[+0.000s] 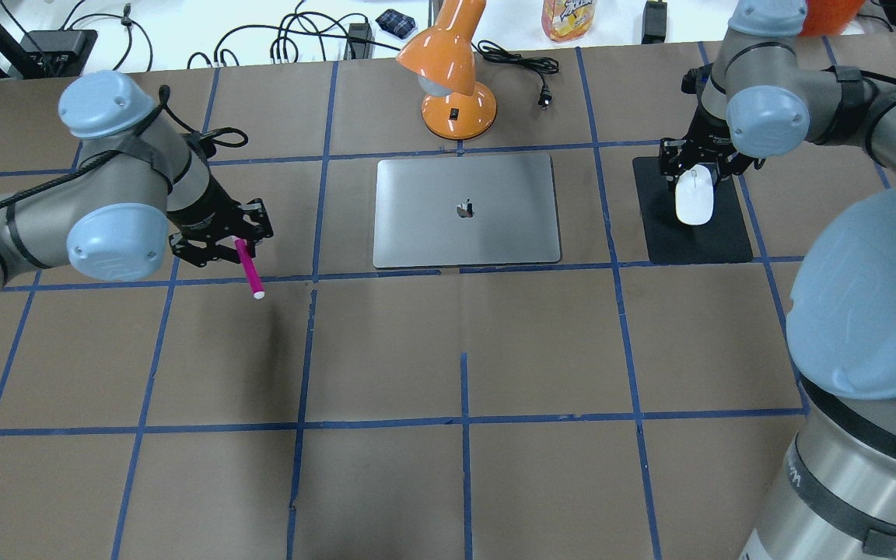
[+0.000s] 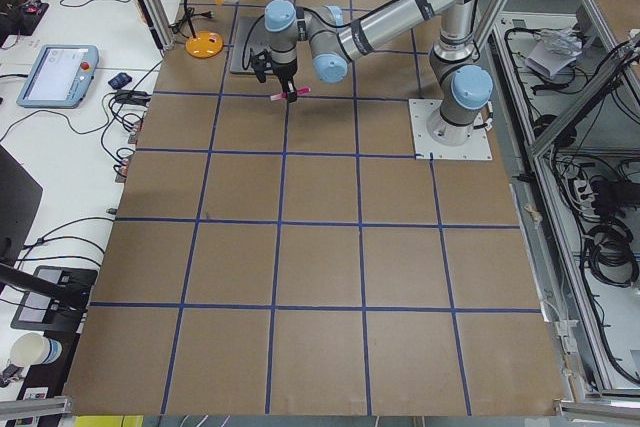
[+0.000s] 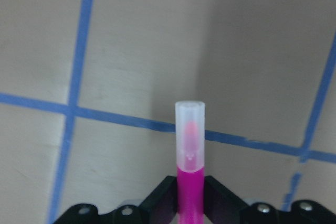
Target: Place pen and mouse around notebook
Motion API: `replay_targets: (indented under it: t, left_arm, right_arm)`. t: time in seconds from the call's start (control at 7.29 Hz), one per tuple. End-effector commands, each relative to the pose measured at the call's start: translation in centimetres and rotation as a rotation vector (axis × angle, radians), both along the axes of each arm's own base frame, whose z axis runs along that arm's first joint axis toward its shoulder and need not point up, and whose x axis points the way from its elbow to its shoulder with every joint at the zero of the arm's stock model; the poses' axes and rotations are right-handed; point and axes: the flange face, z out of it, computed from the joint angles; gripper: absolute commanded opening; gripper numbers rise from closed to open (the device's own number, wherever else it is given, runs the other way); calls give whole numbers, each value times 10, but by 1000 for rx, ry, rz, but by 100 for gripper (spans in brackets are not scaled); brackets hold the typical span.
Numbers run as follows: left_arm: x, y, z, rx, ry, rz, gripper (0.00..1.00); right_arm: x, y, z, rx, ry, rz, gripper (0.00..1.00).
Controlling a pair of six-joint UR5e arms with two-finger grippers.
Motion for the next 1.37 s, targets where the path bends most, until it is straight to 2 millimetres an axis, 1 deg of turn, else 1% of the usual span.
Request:
replay_targets:
  t: [0.0,0.14,0.27,0.41,0.55,0.69,0.82,0.96,1.1,1.23]
  left_arm:
    - [-80,16,-15,27,-6,173,0]
    - [-117,26,-21,41,-2,315,0]
    - [-163,43,-22,39,-11,421,0]
    - [-206,66,-33,67,-22,514,0]
    - [-237,80,-44,68,-20,567,0]
    - [-264,93,-51,56,-13,639,0]
    - [-272,98,-58,69,-26,737,0]
    - [-272,98,-71,88,-43,859,0]
    - [-275,96,-77,93,-49,865,0]
    - [-275,96,-82,97,-55,859,0]
  right_arm:
    - [-1,-1,6,-9,-3,37,100]
    - [-4,-3,12,-19,-1,40,100]
    - [0,5,47,-48,3,39,100]
    - [5,22,92,-63,-7,39,100]
    - [17,46,141,-51,-18,31,100]
    - [54,76,197,-52,-49,39,100]
    - [93,107,242,-69,-51,1,100]
    - [120,135,270,-66,-39,-31,100]
    - [132,164,292,-41,-36,-62,100]
    - [137,192,305,-29,-44,-78,100]
